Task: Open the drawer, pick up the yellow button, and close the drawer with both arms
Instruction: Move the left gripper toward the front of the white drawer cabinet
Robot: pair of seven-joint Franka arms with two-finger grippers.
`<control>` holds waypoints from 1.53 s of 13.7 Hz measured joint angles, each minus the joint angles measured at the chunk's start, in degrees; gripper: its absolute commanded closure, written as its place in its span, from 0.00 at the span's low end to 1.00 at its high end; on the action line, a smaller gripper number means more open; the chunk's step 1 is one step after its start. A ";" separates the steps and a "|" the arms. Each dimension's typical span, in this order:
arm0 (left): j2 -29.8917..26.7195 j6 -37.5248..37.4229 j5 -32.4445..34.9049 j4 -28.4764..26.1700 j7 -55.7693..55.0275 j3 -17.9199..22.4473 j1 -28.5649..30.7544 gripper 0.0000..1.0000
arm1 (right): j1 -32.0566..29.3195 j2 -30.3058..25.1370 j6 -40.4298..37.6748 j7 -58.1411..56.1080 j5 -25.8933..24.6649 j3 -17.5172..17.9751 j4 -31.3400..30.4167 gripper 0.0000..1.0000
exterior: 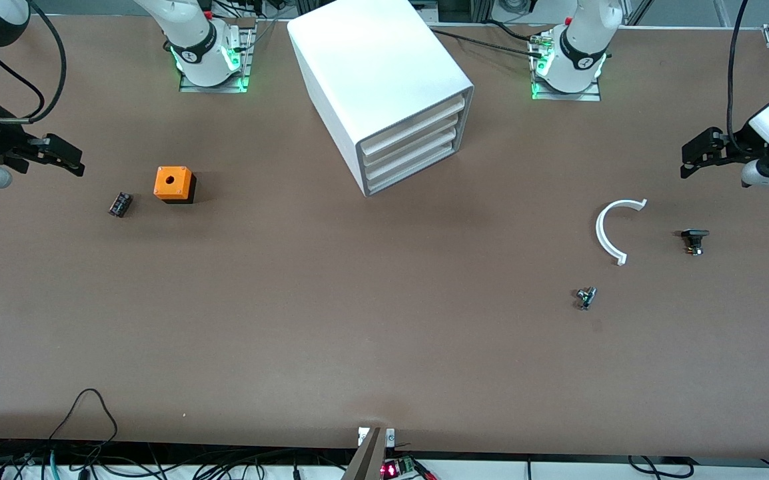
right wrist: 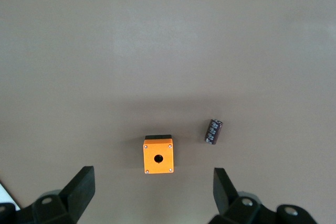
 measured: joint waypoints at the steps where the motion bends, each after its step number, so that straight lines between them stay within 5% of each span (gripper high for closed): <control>1: 0.01 -0.02 0.00 0.00 0.00 -0.01 0.00 0.00 | 0.00 0.00 0.00 0.00 0.00 0.00 0.00 0.00; 21: 2.01 -1.24 0.00 0.21 0.43 -2.03 -2.63 0.00 | 1.10 0.00 0.10 -0.12 0.49 0.76 1.11 0.00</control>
